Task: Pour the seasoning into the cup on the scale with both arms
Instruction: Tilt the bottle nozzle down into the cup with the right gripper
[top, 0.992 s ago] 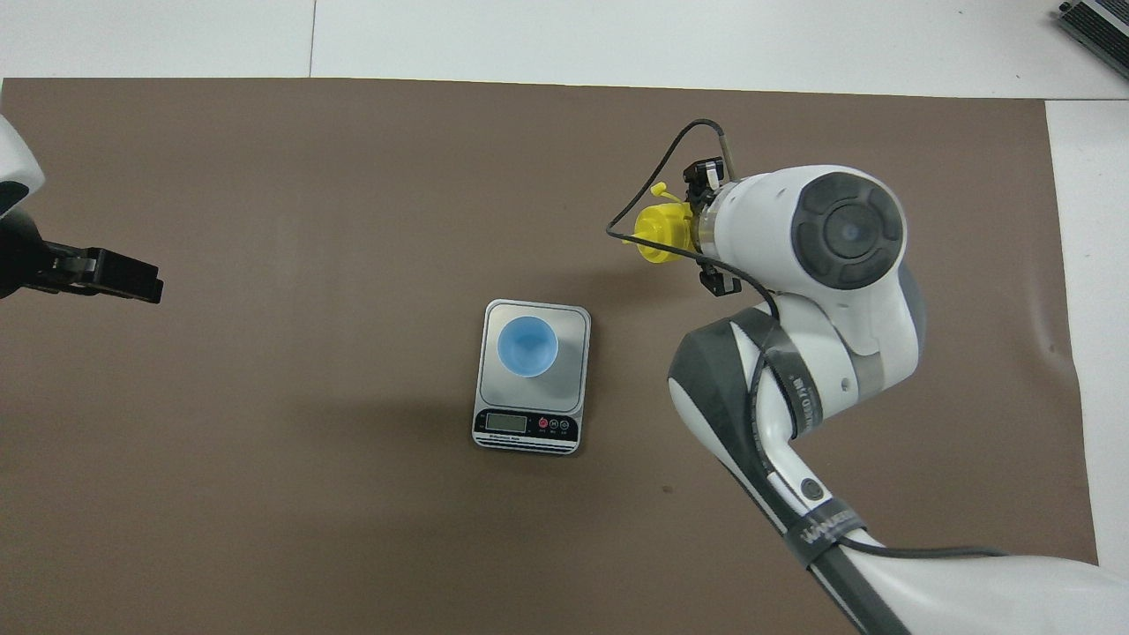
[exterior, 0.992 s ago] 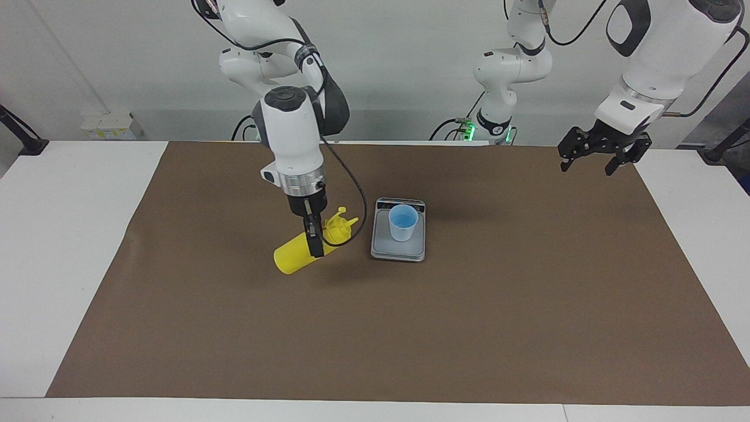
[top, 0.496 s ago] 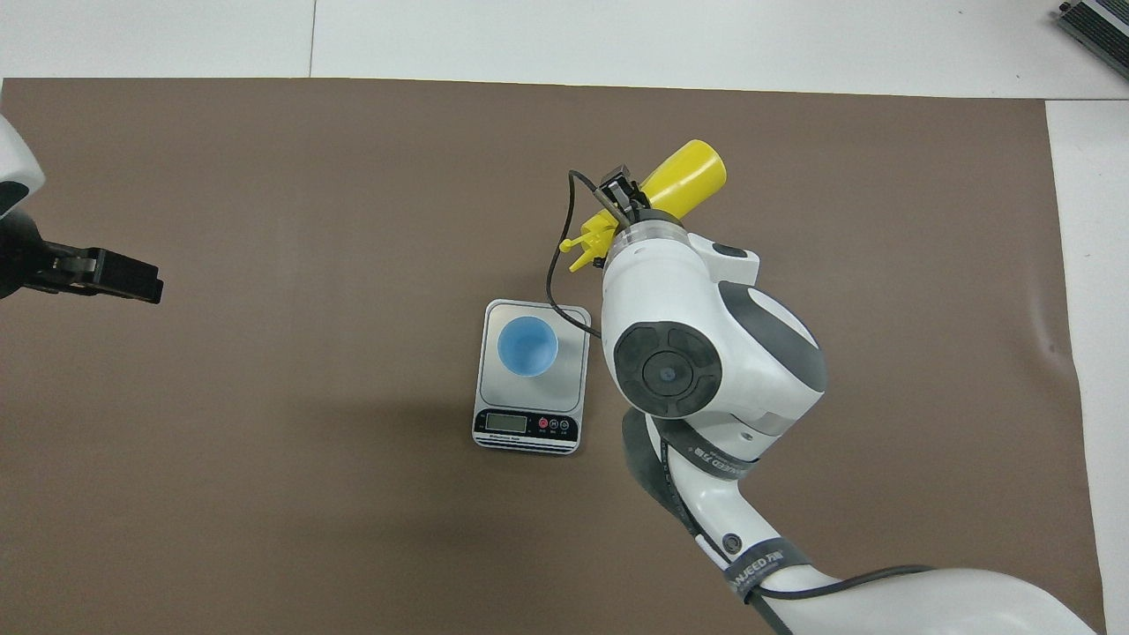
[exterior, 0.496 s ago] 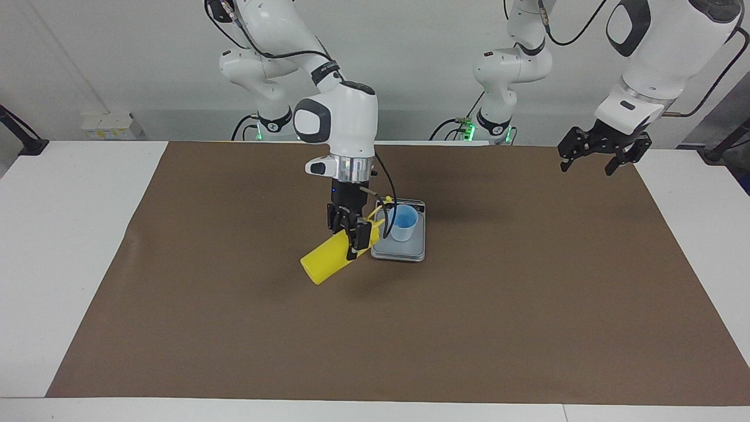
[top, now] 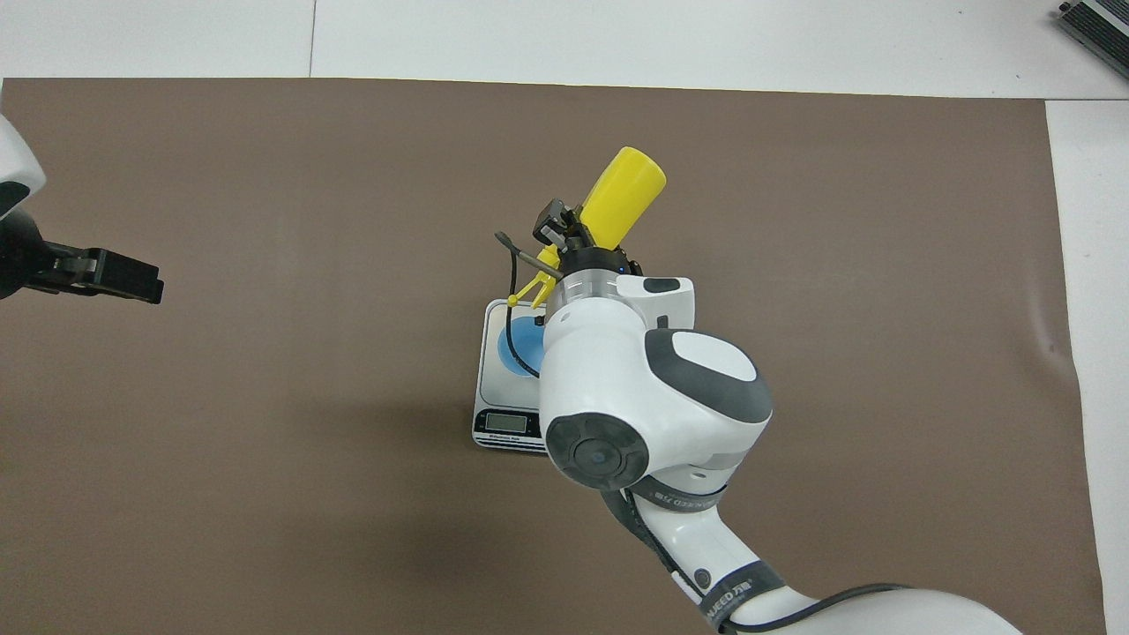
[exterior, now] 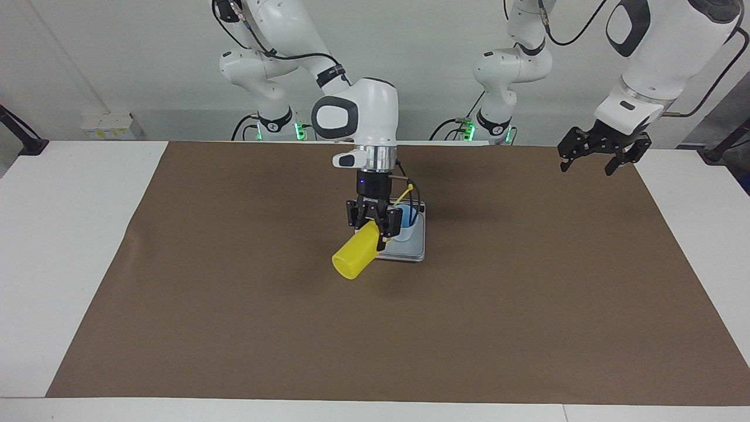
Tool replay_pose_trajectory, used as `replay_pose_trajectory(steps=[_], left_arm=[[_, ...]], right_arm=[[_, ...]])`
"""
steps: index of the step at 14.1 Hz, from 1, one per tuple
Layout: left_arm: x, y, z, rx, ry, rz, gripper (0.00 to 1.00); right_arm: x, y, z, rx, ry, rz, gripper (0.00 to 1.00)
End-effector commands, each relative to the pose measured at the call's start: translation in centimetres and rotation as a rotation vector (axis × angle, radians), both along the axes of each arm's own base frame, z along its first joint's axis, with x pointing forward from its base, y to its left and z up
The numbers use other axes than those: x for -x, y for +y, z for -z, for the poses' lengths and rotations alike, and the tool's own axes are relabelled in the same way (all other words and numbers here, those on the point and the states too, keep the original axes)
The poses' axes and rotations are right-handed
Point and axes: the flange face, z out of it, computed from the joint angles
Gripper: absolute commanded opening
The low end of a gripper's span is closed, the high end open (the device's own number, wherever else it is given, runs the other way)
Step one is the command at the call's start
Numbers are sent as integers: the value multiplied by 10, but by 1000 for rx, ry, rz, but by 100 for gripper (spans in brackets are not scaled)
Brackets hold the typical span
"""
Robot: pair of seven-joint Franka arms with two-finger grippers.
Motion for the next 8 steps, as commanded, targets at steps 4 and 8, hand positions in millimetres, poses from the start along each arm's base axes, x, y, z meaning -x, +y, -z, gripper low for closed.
replay_pose_trajectory(steps=[4,8], left_arm=[[1,2,2,-14,-1,11,100],[1,1,1,-14,-2,14,100]], right_arm=[[18,-4,11,41,-156,-143,0],[31,0,20,63,-218,-284,0]])
